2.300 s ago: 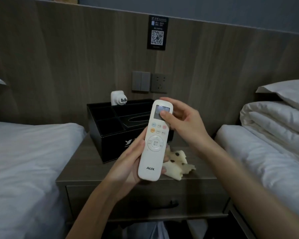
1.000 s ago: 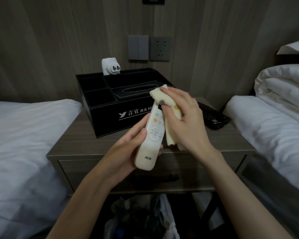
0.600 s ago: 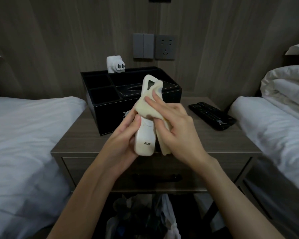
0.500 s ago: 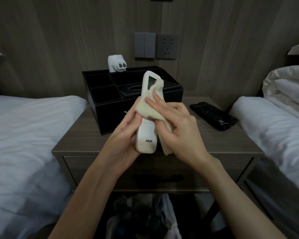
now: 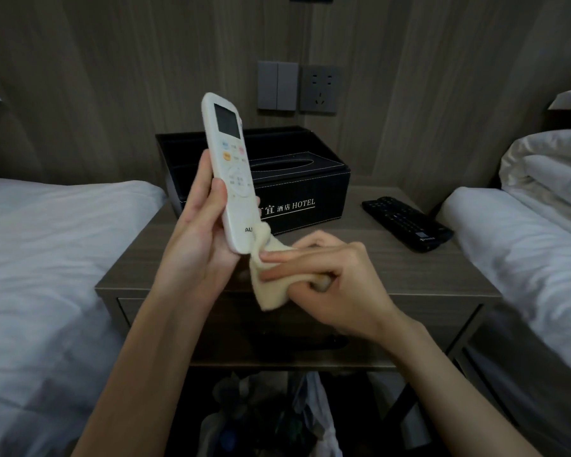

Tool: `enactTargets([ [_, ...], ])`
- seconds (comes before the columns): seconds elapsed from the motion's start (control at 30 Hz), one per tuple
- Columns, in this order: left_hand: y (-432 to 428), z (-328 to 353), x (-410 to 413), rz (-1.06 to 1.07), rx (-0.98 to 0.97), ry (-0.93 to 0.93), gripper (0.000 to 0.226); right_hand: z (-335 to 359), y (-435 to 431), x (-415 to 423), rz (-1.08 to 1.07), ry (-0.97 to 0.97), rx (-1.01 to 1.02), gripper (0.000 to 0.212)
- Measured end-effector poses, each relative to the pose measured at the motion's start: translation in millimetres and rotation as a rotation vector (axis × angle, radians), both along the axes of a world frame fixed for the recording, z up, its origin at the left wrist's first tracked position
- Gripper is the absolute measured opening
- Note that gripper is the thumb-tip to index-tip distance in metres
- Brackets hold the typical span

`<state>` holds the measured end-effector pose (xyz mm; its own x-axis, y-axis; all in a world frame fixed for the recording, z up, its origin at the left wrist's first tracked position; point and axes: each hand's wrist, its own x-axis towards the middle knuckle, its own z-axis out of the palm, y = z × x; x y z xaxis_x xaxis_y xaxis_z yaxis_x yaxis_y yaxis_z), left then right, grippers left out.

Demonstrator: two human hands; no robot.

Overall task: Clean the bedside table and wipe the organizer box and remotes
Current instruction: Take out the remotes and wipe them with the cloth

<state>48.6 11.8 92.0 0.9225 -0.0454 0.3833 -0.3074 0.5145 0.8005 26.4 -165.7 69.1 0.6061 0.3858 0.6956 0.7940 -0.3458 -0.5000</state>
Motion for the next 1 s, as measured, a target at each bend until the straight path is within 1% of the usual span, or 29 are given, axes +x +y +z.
enactTargets([
  [0.07,0,0,-1,-0.005,-0.012,0.016,0.051,5,-6,1,-0.014,0.127,0.128,0.028],
  [0.1,-1,-1,-2,-0.012,-0.012,0.020,0.051,9,-9,2,-0.034,0.151,0.215,0.029],
  [0.17,-6,-2,-6,-0.043,0.011,0.034,0.053,19,-15,5,-0.114,0.110,0.344,0.032],
  [0.23,-14,-2,-12,-0.099,0.060,0.065,0.054,29,-20,9,-0.211,0.057,0.378,0.037],
  [0.27,-18,-3,-15,-0.118,0.091,0.083,0.053,32,-22,11,-0.246,0.052,0.380,0.041],
  [0.33,-28,-5,-21,-0.148,0.140,0.106,0.051,36,-23,15,-0.276,0.102,0.367,0.046],
  [0.4,-37,-7,-25,-0.193,0.181,0.118,0.052,37,-19,18,-0.298,0.137,0.286,0.045],
  [0.47,-44,-9,-27,-0.242,0.213,0.126,0.053,35,-16,20,-0.320,0.111,0.211,0.046],
  [0.6,-48,-9,-29,-0.287,0.227,0.146,0.053,37,-13,19,-0.357,0.110,0.239,0.048],
  [0.8,-45,-7,-30,-0.249,0.206,0.122,0.052,31,-9,16,-0.266,0.008,0.164,0.050],
  [0.9,-40,-5,-26,-0.215,0.140,0.115,0.049,23,-1,10,-0.189,0.046,0.108,0.052],
  [1.0,-30,-4,-22,-0.199,0.077,0.093,0.052,18,10,3,-0.101,0.093,0.110,0.054],
])
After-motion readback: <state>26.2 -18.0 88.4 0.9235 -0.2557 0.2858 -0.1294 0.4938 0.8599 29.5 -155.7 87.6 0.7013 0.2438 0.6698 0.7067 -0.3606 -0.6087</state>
